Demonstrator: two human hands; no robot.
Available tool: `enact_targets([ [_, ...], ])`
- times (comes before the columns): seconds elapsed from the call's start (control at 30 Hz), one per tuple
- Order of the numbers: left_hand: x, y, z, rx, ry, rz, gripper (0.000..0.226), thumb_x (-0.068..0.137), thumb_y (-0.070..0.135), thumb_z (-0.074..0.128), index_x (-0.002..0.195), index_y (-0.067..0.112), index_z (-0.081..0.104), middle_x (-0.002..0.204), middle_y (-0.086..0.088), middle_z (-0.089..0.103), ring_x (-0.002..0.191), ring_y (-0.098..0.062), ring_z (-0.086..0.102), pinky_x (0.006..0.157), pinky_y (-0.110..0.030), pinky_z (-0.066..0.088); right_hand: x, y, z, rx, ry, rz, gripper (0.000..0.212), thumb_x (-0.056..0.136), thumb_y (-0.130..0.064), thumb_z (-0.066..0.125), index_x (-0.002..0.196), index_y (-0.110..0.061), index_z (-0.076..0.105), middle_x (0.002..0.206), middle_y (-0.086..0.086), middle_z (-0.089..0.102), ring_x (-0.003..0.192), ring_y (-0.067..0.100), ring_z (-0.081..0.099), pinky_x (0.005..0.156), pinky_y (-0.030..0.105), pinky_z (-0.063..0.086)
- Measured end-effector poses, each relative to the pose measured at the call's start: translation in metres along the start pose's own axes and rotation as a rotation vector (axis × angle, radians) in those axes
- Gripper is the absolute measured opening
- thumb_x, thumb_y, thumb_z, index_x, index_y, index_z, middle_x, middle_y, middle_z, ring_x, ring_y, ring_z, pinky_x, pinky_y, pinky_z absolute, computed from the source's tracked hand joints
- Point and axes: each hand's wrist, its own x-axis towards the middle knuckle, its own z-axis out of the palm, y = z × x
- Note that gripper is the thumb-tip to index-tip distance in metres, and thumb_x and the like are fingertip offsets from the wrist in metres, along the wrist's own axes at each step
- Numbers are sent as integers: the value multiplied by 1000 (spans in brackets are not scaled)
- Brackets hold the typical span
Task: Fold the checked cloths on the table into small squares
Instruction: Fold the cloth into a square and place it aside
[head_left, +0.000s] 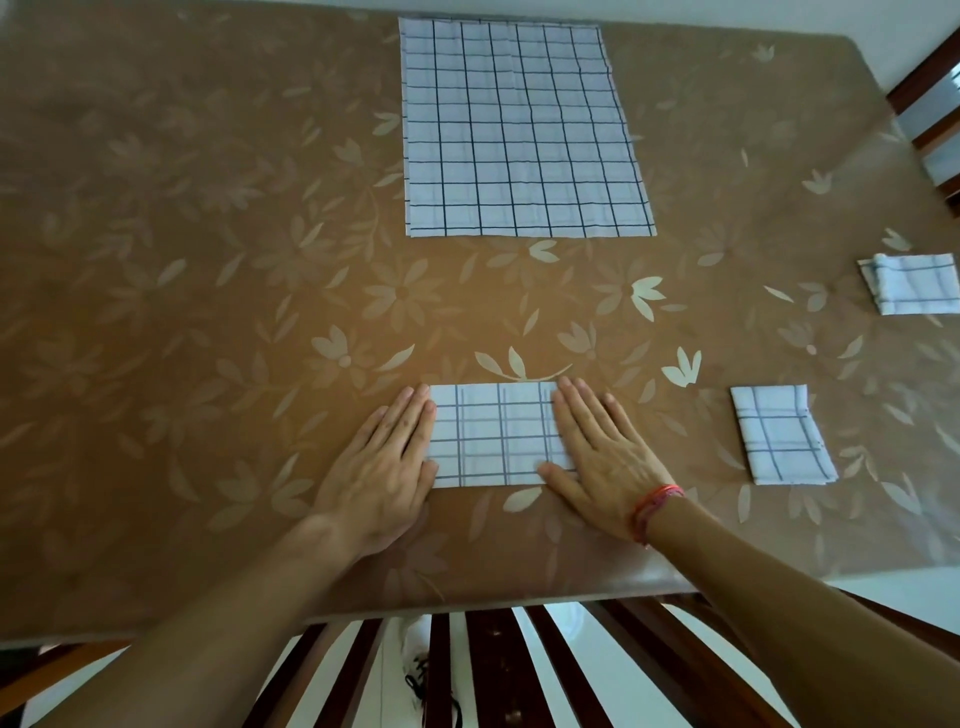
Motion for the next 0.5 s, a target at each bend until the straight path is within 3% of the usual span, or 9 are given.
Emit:
enact_targets([
  [0.13, 1, 1, 0, 3, -16, -11, 61, 102, 36, 20, 151, 1, 20, 161, -13, 15, 150, -21, 8, 118, -39, 14, 1, -4, -5, 72, 7, 19, 82, 93, -64, 12, 154, -11, -3, 162, 4, -9, 148, 17, -13, 121, 43, -2],
  [0.23, 1, 1, 0, 3, -24, -20, 61, 102, 37, 20, 152, 2, 20, 161, -13, 15, 150, -22, 9, 119, -38, 12, 5, -6, -15, 161, 36, 37, 84, 89, -64, 31, 154, -14, 11, 162, 2, 6, 149, 19, 2, 121, 44, -3],
  [0.33, 2, 2, 0, -9, -38, -42, 62, 100, 38, 18, 152, 3, 19, 161, -11, 13, 150, -21, 8, 118, -37, 10, 16, -8, -32, 213, 83, 56, 90, 75, -61, 56, 150, -25, 21, 150, -1, 29, 136, 22, 29, 120, 43, 13],
  [0.5, 0, 2, -1, -65, -26, -41, 63, 99, 40, 13, 153, 7, 9, 163, -7, 0, 150, -17, -5, 119, -35, 2, 40, -7, -54, 197, 37, 63, 103, 61, -54, 73, 146, -36, 17, 141, -4, 37, 127, 22, 35, 110, 41, 29],
])
